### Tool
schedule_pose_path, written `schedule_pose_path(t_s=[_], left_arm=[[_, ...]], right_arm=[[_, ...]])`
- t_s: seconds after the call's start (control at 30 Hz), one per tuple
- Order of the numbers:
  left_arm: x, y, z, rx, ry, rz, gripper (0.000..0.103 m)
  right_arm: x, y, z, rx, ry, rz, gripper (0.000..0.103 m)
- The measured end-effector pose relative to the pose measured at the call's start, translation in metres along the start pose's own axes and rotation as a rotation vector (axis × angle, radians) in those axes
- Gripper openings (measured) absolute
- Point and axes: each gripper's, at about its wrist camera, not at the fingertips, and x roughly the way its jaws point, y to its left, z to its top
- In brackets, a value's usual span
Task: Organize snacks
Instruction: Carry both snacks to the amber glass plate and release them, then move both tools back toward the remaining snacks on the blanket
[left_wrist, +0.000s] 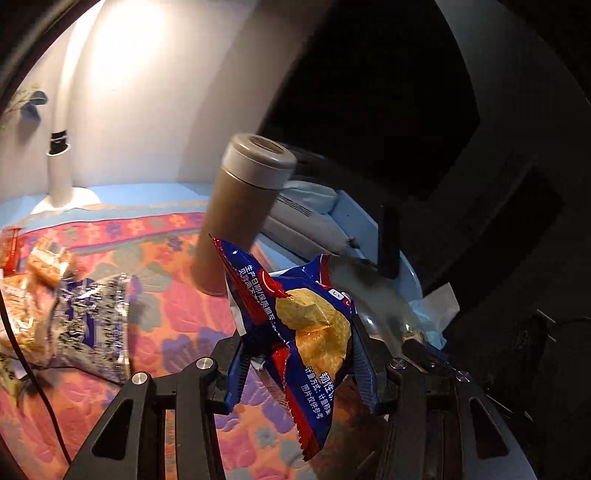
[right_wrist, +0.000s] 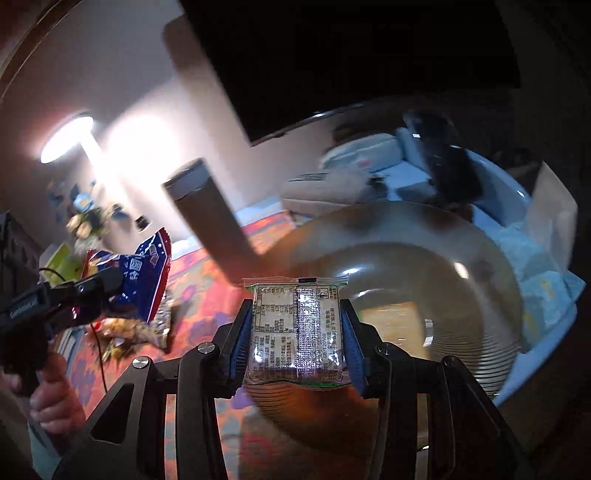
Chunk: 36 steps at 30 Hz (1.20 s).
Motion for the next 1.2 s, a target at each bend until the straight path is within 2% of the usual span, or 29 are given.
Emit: schedule_pose_path(t_s=[0.23,0.47,0.5,0.53,0.6,0.7,0.83,1.2], left_arm=[[0.061,-0.051,0.0,0.086,0.073,-0.035,0.047],[0.098,-0.075,0.001,0.144,0.121,-0.056,0.047],[0.101,-0.077,0.001,0.154,0.122,-0.045,0.052],[0.103,-0.077,0.001,0.156,0.12,-0.027,0.061],[0.101,-0.074,0.002,0.149,0.106,-0.027,0.069],[0.092,-0.064,0.002,0.126,0.097,-0.023,0.069],[0.075,-0.05,-0.001,0.098,0.077,-0.004,0.069],[-0.007,0.008,-0.018,0.009,-0.016,0.068,0.069]], right_arm=[[0.007,-0.042,-0.001,0.07,0.004,-0.095,0.043],[0.009,-0.052,0.001,0.086,-0.002,-0.137,0.045],[0.009,-0.052,0.002,0.09,-0.002,-0.142,0.052],[0.008,-0.053,0.003,0.096,-0.002,-0.143,0.06],[0.003,-0.054,0.004,0.101,-0.017,-0.143,0.061],[-0.004,-0.051,0.005,0.087,-0.033,-0.158,0.061],[-0.006,-0.039,0.004,0.072,-0.03,-0.125,0.061],[0.0,0.036,-0.008,-0.061,0.013,-0.03,0.061]])
